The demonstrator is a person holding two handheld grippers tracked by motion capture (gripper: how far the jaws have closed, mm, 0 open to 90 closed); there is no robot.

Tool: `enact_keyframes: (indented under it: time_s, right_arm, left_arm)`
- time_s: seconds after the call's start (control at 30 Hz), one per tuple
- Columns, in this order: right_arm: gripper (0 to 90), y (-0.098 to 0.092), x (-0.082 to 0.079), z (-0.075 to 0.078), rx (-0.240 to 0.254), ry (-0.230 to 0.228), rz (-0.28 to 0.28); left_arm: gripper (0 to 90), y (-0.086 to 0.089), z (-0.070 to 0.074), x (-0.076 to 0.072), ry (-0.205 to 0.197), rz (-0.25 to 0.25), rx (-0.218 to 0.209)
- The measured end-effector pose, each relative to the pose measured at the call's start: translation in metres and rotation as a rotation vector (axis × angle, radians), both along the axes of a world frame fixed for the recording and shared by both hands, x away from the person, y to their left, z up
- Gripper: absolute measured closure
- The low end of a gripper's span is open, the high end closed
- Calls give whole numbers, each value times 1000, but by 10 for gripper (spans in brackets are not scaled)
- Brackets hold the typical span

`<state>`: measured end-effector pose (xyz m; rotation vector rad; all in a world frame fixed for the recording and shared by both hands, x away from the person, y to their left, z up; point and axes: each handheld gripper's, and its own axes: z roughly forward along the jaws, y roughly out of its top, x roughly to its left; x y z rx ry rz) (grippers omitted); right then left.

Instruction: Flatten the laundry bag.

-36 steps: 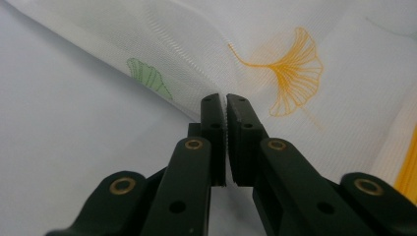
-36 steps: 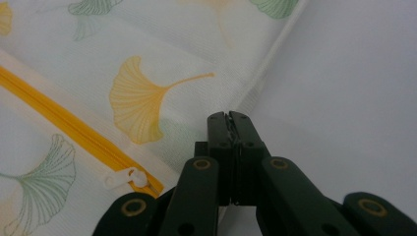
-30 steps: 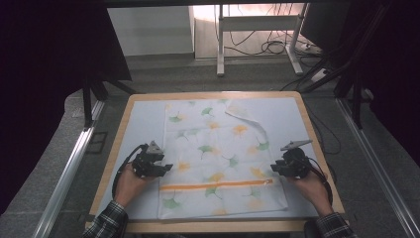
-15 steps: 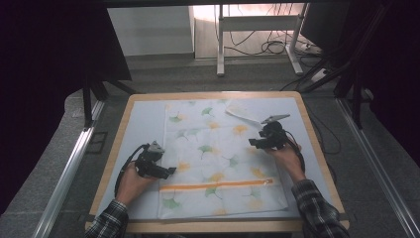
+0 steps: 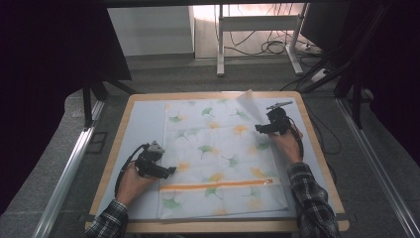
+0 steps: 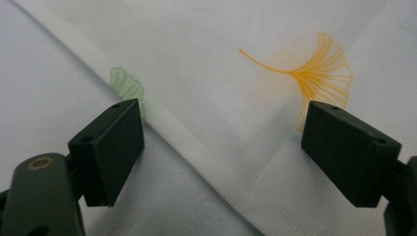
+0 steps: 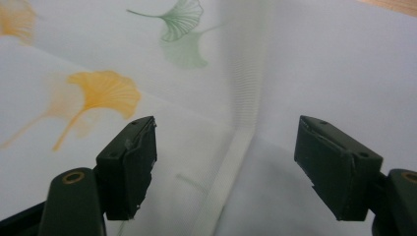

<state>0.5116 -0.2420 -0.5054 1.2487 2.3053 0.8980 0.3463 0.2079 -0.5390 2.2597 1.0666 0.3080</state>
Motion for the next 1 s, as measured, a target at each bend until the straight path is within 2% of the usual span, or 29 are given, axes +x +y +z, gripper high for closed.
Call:
enact_keyframes:
  time_s: [0.07,0.13,0.17,0.27,0.33,0.4,0.43,0.53,0.63,0.7,0.77,0.8,0.83,0.9,1.0]
  right_arm:
    - [266,-4,-10,3,37,8,12]
    - [284,-7,-19,4,35,32,29]
    - [295,-7,-23,6,25,36,32]
    - [308,-9,-35,7,38,55,43]
    - [304,-10,-42,6,15,62,50]
    - [301,-12,-47,6,7,64,56]
    - [300,-13,-50,6,10,66,59]
    - [298,-15,-59,8,9,66,67]
    - [296,-18,-68,9,16,67,87]
    - [292,-18,-74,8,13,77,96]
    - [282,-18,-81,7,-2,74,115]
    - [275,-18,-83,7,-6,70,124]
    - [268,-18,-86,6,-8,66,134]
    - [252,-18,-91,6,-11,60,142]
    - [218,-21,-96,6,-6,47,154]
  left_arm:
    - [197,2,0,1,3,23,-2]
    - [260,5,2,1,1,38,-3]
    - [318,7,3,1,4,41,-8]
    - [589,12,4,2,2,71,-16]
    - [755,13,4,3,4,67,-27]
    - [878,13,4,4,16,56,-41]
    - [888,12,4,5,13,47,-31]
    - [895,12,6,6,14,37,-22]
    - [894,16,7,12,9,66,-1]
    - [889,21,6,16,25,68,-32]
    - [844,21,5,14,1,75,-15]
    - [755,18,6,12,-13,78,8]
    - [653,17,7,11,-24,77,12]
    - [543,16,10,7,-49,74,-1]
    - [315,16,12,3,-88,76,-14]
